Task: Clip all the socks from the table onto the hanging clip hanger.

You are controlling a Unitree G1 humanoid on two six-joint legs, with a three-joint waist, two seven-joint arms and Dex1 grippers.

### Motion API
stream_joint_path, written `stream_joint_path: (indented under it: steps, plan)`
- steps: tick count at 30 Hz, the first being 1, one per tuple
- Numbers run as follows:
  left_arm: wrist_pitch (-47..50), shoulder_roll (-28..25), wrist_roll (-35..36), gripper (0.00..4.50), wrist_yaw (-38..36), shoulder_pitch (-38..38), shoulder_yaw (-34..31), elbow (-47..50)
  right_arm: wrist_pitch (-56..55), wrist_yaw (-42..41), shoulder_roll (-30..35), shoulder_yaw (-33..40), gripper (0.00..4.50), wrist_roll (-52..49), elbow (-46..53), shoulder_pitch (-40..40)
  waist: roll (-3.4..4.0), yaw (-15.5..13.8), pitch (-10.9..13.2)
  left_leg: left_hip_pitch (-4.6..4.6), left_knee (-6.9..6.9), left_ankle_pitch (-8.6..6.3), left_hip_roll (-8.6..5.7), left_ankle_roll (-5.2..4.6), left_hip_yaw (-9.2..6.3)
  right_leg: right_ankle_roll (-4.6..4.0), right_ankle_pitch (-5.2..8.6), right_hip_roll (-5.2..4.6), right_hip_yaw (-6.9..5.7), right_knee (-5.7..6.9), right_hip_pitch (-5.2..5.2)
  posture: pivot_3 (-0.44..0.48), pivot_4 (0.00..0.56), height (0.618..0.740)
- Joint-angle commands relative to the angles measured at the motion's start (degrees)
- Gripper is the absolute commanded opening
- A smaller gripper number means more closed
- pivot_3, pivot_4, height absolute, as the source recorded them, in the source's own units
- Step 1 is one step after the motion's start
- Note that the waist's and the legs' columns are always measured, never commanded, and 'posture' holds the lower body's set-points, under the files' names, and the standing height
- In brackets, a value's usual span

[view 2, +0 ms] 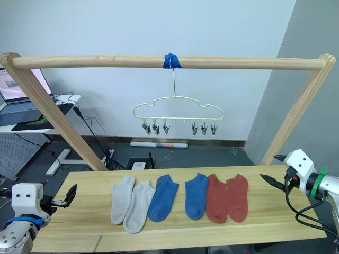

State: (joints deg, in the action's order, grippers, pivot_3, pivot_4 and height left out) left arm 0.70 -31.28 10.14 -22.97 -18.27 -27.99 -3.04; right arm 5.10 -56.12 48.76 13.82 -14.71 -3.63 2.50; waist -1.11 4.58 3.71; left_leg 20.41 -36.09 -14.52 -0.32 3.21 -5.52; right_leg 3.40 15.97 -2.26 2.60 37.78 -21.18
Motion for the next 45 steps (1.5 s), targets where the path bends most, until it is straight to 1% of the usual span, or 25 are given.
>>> stream_joint_path:
  steps: [1,3,6,9,12,14,17,18,20,22,24,26,27,28,30,32,35,38,41,44,45]
  plan:
    - [0.5,0.1,2.1,4.49,0.3,1.5,-2.0,-0.4,-0.3,0.0,0.3,0.8,4.50,-0.6,2.1,-0.6,0.00,0.0,0.0,0.00,0.00,0.00,0.00,0.00,0.00,0.00,0.00,0.00,0.00,0.00,0.00,-0.089,0.012,0.740]
    - [1.6,0.1,2.8,4.49,0.0,2.1,-1.7,-1.1,-0.6,-0.2,0.4,1.0,4.50,-0.7,1.9,-0.3,0.02,0.0,0.0,-0.02,0.00,0.00,0.00,0.00,0.00,0.00,0.00,0.00,0.00,0.01,0.02,-0.089,0.012,0.740]
    - [-0.3,-0.4,5.1,4.49,-3.7,1.9,-1.6,-0.9,-1.0,-0.3,0.4,1.1,4.50,-0.6,1.4,-0.1,0.01,0.1,0.0,-0.05,-0.01,0.00,0.01,0.00,0.00,0.00,0.00,0.01,0.00,0.04,0.03,-0.092,0.013,0.740]
    - [-1.4,0.1,6.9,4.49,-5.4,1.5,-1.9,-0.2,-1.4,-0.3,0.3,1.3,4.50,-0.6,1.2,0.2,0.01,0.1,0.0,-0.05,0.00,0.00,0.01,0.00,0.02,-0.01,0.00,0.02,0.02,0.04,0.03,-0.098,0.014,0.740]
    - [-6.5,0.9,8.0,4.49,-8.4,0.4,-1.5,0.8,-2.0,0.0,-0.1,1.4,4.50,-0.6,1.4,0.9,0.02,0.2,0.0,-0.06,0.00,0.00,0.01,0.00,0.02,-0.01,0.01,0.02,0.03,0.04,0.03,-0.108,0.016,0.740]
    - [-5.4,1.8,9.3,4.49,-6.7,1.5,-2.4,0.8,-1.9,0.3,-0.3,1.5,4.50,-0.8,2.0,1.3,0.02,0.2,0.0,-0.06,0.00,0.00,0.01,0.00,0.04,-0.02,0.01,0.01,0.06,0.04,0.03,-0.112,0.019,0.740]
    - [-5.0,2.3,9.2,4.49,-6.8,2.3,-0.8,2.0,-1.8,0.6,-0.6,1.6,4.50,-0.8,3.3,2.2,0.02,0.2,0.0,-0.09,-0.01,0.00,0.01,0.00,0.03,-0.02,0.01,0.02,0.05,0.07,0.05,-0.123,0.025,0.740]
    - [-4.5,2.8,8.8,4.49,-5.7,3.1,-0.3,2.9,-1.3,0.8,-0.7,1.8,4.50,-1.0,4.3,2.6,-0.01,0.2,0.1,-0.10,-0.01,0.00,0.01,0.00,0.03,-0.04,0.02,0.02,0.05,0.08,0.05,-0.145,0.035,0.740]
    - [-2.3,4.1,8.5,4.49,-3.6,5.1,1.3,5.3,-0.3,1.4,-0.9,2.4,4.50,-1.7,6.8,3.6,0.00,0.2,0.1,-0.11,-0.02,0.00,0.02,0.00,0.03,-0.07,0.04,0.03,0.05,0.08,0.07,-0.158,0.043,0.740]
    - [-1.1,5.4,8.2,4.49,-3.0,7.8,4.3,8.5,2.0,1.7,-1.1,3.3,4.50,-3.3,10.8,5.2,0.03,0.1,0.1,-0.11,-0.07,0.00,0.00,0.00,0.02,-0.04,0.03,0.03,0.06,0.07,0.10,-0.170,0.051,0.740]
    - [1.6,6.5,9.7,4.49,-3.2,10.8,6.7,10.6,5.1,1.4,-0.9,3.5,4.50,-5.3,16.2,7.0,0.01,0.1,0.4,-0.09,-0.09,0.00,-0.01,0.00,0.00,-0.01,0.01,0.03,0.06,0.07,0.12,-0.196,0.068,0.740]
    - [5.4,7.4,10.9,4.49,-2.6,12.9,8.2,12.2,8.3,1.8,-1.0,3.5,4.50,-7.5,21.0,8.0,0.02,0.5,0.5,-0.10,-0.10,0.00,0.00,0.00,0.01,-0.01,0.01,0.05,0.08,0.08,0.11,-0.196,0.068,0.740]
    - [6.4,7.6,10.7,4.49,-2.0,14.5,9.1,12.9,10.5,2.3,-1.0,3.2,4.50,-9.1,24.4,8.0,0.03,0.6,0.7,-0.09,-0.09,0.00,0.02,0.00,0.02,0.00,0.01,0.07,0.09,0.08,0.10,-0.231,0.097,0.740]
    - [7.1,8.3,10.0,4.49,-0.9,16.7,10.5,13.6,13.0,3.3,-1.3,2.6,4.50,-10.9,28.3,7.6,0.05,1.2,1.1,-0.09,-0.08,0.00,0.02,0.00,0.03,0.00,0.00,0.08,0.10,0.08,0.11,-0.231,0.097,0.740]
    - [7.9,8.9,9.0,4.49,0.1,20.1,12.5,14.1,17.1,5.0,-1.6,1.5,4.50,-13.5,34.1,6.6,-0.05,1.9,1.8,-0.09,-0.10,0.00,0.03,0.00,0.03,0.02,-0.01,0.11,0.15,0.12,0.07,-0.259,0.115,0.740]
    - [7.6,10.1,7.6,4.49,1.3,22.6,14.4,13.8,20.2,7.0,-2.2,0.3,4.50,-15.5,38.1,4.7,-0.13,2.5,2.2,-0.09,-0.13,0.00,0.05,0.00,0.02,0.03,-0.01,0.15,0.15,0.16,0.05,-0.267,0.116,0.740]
    - [6.1,11.6,6.3,4.49,2.8,24.7,15.4,12.7,23.4,9.4,-2.9,-0.8,4.50,-17.2,41.3,1.8,-0.12,3.7,2.4,0.02,-0.10,-0.01,0.06,0.01,0.01,0.05,-0.02,0.16,0.14,0.05,0.02,-0.273,0.120,0.740]
    - [3.4,13.8,6.4,4.49,3.2,26.0,15.1,11.0,25.1,10.9,-3.6,-2.2,4.50,-18.3,42.8,-1.0,-0.22,4.1,2.7,0.28,-0.09,-0.02,0.05,0.02,0.00,0.05,-0.02,0.16,0.14,-0.03,-0.18,-0.281,0.122,0.740]
    - [2.5,14.4,6.1,3.90,3.9,26.1,14.5,10.0,26.2,11.3,-3.8,-2.8,4.50,-18.9,42.8,-3.1,-0.30,4.1,3.2,0.33,-0.09,-0.03,0.05,0.01,-0.04,0.05,-0.02,0.16,0.11,-0.05,-0.21,-0.282,0.125,0.740]
    - [2.3,14.4,6.2,3.02,3.9,26.1,14.6,9.8,26.6,11.4,-3.7,-2.9,4.50,-19.3,42.8,-3.9,-0.34,4.1,3.6,0.35,-0.10,-0.03,0.05,0.01,-0.07,0.05,-0.02,0.16,0.08,-0.05,-0.21,-0.280,0.128,0.740]
    - [2.6,14.6,6.4,2.81,4.1,26.3,14.6,9.8,26.7,11.5,-3.9,-3.2,4.50,-19.4,42.8,-4.4,-0.35,4.1,3.7,0.35,-0.10,-0.03,0.05,0.01,-0.07,0.05,-0.02,0.16,0.07,-0.05,-0.21,-0.280,0.133,0.740]
